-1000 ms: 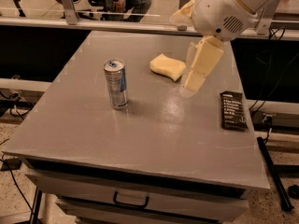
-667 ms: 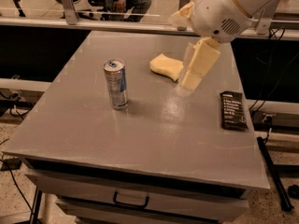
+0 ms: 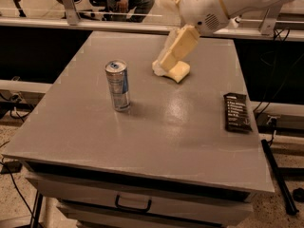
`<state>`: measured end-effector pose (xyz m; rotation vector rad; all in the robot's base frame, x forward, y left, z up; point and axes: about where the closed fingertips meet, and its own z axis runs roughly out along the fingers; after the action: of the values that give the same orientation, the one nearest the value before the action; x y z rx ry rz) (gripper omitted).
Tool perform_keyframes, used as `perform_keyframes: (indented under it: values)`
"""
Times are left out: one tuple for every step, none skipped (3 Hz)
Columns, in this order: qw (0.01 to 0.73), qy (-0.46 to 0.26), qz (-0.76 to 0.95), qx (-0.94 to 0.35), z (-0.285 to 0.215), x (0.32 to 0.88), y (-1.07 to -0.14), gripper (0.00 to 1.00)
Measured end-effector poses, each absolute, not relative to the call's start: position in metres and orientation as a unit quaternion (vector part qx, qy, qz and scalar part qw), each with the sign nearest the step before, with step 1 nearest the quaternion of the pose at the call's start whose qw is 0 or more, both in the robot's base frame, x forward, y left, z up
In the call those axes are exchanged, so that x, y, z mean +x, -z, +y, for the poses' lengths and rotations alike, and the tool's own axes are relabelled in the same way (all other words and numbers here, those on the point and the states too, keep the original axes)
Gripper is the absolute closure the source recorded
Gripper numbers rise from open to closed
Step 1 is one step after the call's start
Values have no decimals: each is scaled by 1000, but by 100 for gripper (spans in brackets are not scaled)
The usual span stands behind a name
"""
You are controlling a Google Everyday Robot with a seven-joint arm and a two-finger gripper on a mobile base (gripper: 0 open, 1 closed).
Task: Knock redbull can over
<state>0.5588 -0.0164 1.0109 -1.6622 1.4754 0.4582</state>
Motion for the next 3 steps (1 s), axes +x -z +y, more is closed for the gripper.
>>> perform_keyframes:
  values:
    - [453, -208, 579, -646, -3, 586, -1010, 0]
    - [463, -230, 579, -630, 6, 609, -998, 0]
    - [483, -272, 563, -614, 16, 621, -981, 0]
